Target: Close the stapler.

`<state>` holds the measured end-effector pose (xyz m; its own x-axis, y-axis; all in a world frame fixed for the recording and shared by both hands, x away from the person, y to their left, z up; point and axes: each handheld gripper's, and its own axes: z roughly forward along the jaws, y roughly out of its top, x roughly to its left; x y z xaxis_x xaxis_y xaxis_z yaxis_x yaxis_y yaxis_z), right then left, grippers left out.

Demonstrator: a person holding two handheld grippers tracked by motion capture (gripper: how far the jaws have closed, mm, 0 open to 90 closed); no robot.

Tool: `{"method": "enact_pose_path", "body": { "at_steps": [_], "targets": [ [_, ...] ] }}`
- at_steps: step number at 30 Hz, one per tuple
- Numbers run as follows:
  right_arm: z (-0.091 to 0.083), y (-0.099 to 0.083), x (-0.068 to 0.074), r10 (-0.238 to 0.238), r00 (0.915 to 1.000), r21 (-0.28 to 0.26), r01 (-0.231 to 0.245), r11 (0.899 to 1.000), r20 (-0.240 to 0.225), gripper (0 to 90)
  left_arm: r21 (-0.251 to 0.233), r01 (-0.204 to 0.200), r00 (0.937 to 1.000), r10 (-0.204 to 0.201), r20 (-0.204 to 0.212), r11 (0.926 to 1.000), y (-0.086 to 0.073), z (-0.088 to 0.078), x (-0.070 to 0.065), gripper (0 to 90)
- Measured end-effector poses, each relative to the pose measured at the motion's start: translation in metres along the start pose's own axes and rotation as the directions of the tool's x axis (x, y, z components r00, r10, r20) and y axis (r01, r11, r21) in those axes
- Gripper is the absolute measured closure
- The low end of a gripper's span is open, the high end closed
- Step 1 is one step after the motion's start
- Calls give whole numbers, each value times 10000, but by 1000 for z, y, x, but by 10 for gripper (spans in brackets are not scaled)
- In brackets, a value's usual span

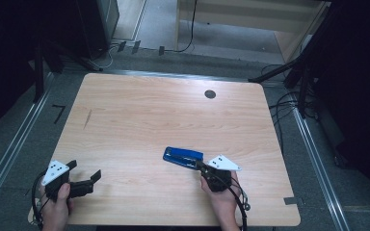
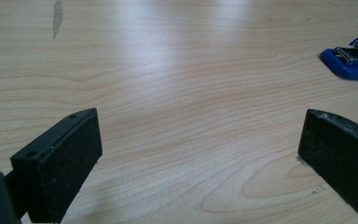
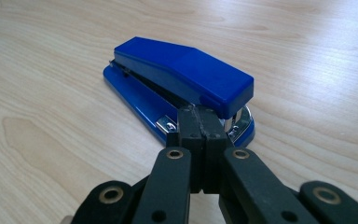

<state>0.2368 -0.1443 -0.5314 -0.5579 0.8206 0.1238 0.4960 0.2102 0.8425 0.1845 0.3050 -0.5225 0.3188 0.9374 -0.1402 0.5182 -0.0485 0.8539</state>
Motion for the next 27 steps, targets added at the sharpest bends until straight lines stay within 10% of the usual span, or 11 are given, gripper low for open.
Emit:
{"method": "enact_pose_path", "body": {
  "at_steps": [27],
  "targets": [
    [15, 9, -19, 433, 9985, -144, -429, 9990, 335, 900, 30, 90, 9999, -90, 100, 10000, 0, 0, 1, 0]
  ]
}}
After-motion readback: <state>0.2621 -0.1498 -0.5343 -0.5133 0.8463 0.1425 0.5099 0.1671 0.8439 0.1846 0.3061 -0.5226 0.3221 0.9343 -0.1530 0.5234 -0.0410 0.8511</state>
